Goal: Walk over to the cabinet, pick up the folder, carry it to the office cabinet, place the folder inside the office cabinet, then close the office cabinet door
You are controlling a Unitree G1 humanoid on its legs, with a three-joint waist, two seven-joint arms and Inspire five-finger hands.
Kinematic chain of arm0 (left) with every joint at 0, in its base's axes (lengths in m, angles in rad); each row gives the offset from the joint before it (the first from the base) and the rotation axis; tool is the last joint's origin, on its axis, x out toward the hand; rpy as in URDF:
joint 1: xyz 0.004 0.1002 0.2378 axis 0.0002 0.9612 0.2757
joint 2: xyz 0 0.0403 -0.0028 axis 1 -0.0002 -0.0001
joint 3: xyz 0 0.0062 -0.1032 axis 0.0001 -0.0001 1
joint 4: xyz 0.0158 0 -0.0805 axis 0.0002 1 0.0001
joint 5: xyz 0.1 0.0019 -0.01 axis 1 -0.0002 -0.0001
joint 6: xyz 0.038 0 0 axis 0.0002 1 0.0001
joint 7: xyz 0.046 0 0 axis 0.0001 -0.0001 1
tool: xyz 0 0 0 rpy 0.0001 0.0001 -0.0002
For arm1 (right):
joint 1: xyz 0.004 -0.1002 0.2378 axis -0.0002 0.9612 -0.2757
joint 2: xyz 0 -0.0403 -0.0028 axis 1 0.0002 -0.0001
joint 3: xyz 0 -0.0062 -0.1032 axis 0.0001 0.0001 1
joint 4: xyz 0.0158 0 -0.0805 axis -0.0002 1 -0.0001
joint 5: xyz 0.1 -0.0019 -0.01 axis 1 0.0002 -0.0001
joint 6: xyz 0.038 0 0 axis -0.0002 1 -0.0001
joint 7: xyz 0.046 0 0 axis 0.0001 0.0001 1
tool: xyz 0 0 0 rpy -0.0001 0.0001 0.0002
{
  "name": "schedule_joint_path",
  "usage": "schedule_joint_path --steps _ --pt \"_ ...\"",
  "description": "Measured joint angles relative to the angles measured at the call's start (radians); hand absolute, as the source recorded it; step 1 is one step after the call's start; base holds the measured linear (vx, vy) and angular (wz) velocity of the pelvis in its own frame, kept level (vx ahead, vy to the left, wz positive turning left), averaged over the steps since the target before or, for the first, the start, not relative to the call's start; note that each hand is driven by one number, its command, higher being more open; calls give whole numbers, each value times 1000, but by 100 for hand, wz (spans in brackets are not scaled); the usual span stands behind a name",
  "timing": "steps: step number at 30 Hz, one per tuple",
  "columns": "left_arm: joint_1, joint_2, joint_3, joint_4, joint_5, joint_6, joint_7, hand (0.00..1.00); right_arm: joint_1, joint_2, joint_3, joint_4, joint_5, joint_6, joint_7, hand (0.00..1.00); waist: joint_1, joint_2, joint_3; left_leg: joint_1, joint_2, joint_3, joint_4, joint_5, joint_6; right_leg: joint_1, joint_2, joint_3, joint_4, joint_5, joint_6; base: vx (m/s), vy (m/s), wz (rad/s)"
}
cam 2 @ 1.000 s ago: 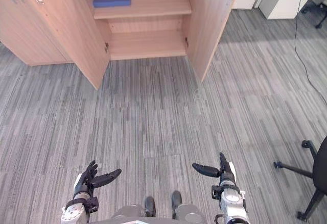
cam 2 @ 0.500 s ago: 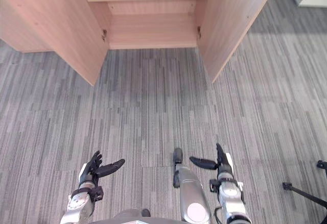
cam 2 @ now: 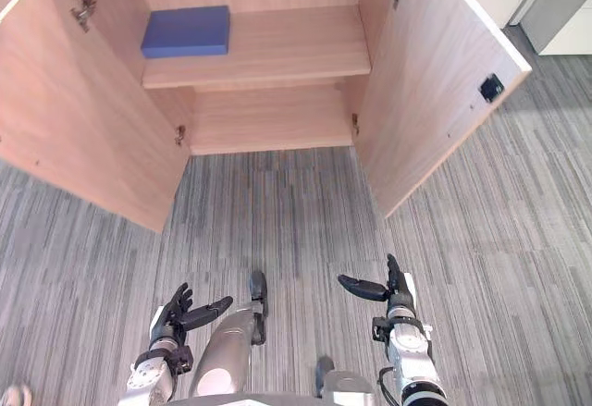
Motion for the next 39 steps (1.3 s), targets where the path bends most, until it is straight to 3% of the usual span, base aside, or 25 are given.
schedule_joint_path --steps 2,3,4,5,7,8,9,10,11,12,13,14,16,17,19,22,23,24,25,28,31,39 --pt "-5 -7 -2 5 0 0 -2 100 19 8 -21 34 0 3 5 100 -1 -14 -5 41 -34 12 65 -88 15 -78 -37 9 277 3 17 646 256 14" --pt "2 -3 -1 9 0 2 -1 100 28 18 -24 45 0 8 8 100 -4 -27 -4 93 -54 17 76 -134 29 -141 -68 13 480 48 82 633 211 4" --pt "7 9 0 13 0 7 1 100 29 28 -19 59 0 10 9 100 -12 -33 -2 162 -69 19 82 -186 42 -232 -98 15 742 94 105 1055 249 -4" --pt "31 33 -1 11 -1 7 15 100 16 40 51 71 -2 12 14 100 -28 -27 -4 344 -63 18 9 -239 51 -390 -106 -49 930 13 -5 996 151 -2" --pt "24 51 2 11 -3 5 20 100 -1 50 70 64 -5 7 22 100 -36 -21 -2 438 -40 10 -58 -245 43 -488 -71 -101 764 -34 -21 662 -2 14" --pt "22 51 3 10 -6 2 20 100 -8 49 70 64 -5 6 25 100 -44 -19 -1 468 -24 8 -68 -246 40 -517 -47 -114 594 -33 -18 594 -129 41" --pt "22 52 3 11 -7 1 20 100 -6 47 68 64 -5 4 25 100 -48 -19 -2 500 -9 3 -80 -259 18 -526 -23 -114 392 8 -12 499 -111 42" --pt "24 55 3 11 -7 1 20 100 -3 47 67 64 -6 4 25 100 -48 -23 -5 517 -6 -1 -90 -271 -1 -522 -12 -110 285 56 -12 517 -130 40" --pt "30 57 2 12 -7 1 20 100 13 48 67 64 -9 5 24 100 -48 -39 -14 543 -11 -7 -98 -292 -34 -515 -6 -84 124 167 -19 443 -140 47" --pt "24 40 1 36 -5 3 19 100 29 34 63 70 -9 5 24 100 -49 -33 -18 572 -4 -34 -92 -326 -69 -498 4 -73 123 316 -66 637 -201 35" --pt "25 19 1 48 -4 5 18 100 20 25 59 82 -10 13 24 100 -45 -8 -31 560 29 -35 -52 -322 -84 -506 24 -78 161 275 -84 531 -180 25" --pt "25 10 1 48 -3 6 15 100 20 24 56 79 -10 13 24 100 -45 -5 -31 543 34 -34 -3 -322 -86 -501 24 -85 174 247 -86 497 -191 21" --pt "23 -23 1 40 -3 8 9 100 50 26 56 47 -8 17 16 100 -50 9 -28 405 108 -7 347 -299 -133 -415 39 -119 152 194 -102 531 -234 40" --pt "33 -35 1 23 -3 8 1 100 78 35 56 22 -6 21 13 100 -36 10 -29 342 168 37 516 -309 -131 -340 55 -133 115 176 -112 435 -182 24" --pt "42 -49 -5 -5 -3 9 -6 100 108 43 52 -21 -1 17 7 100 -19 4 -34 281 204 84 551 -332 -120 -267 58 -138 67 165 -120 367 -121 1" --pt "33 -53 -12 -35 -2 9 -7 100 82 44 16 -24 1 10 6 100 -17 12 -40 250 176 80 278 -322 -123 -212 53 -128 12 167 -115 337 -30 -15" --pt "26 -50 -20 -42 -2 8 -6 100 78 41 2 -23 1 8 6 100 -17 24 -47 259 150 60 101 -253 -123 -209 54 -123 9 162 -102 270 72 -15" --pt "22 -49 -26 -44 -2 8 -5 100 80 34 -11 -16 1 8 6 100 -20 44 -54 273 138 47 -31 -131 -123 -199 63 -119 9 149 -83 264 96 -19" --pt "23 -45 -31 -45 -1 8 -3 100 81 35 -23 -1 0 8 6 100 -20 52 -63 286 136 48 -72 -87 -123 -191 69 -111 8 142 -72 298 158 -6" --pt "30 -24 -31 -116 5 9 2 100 104 41 -32 12 0 11 4 100 -24 22 -80 340 81 55 -175 -58 -105 -180 20 -104 -3 125 -44 189 113 7" --pt "54 8 -27 -234 43 9 28 100 114 46 -30 28 0 11 6 100 -24 22 -80 380 50 51 -215 -54 -100 -144 0 -111 -24 117 -31 105 61 10" --pt "184 24 -21 -616 204 -43 84 100 123 49 -30 30 -4 -9 6 100 -19 24 -101 432 40 17 -279 -34 -98 -100 0 -134 -34 116 -30 15 -6 14"
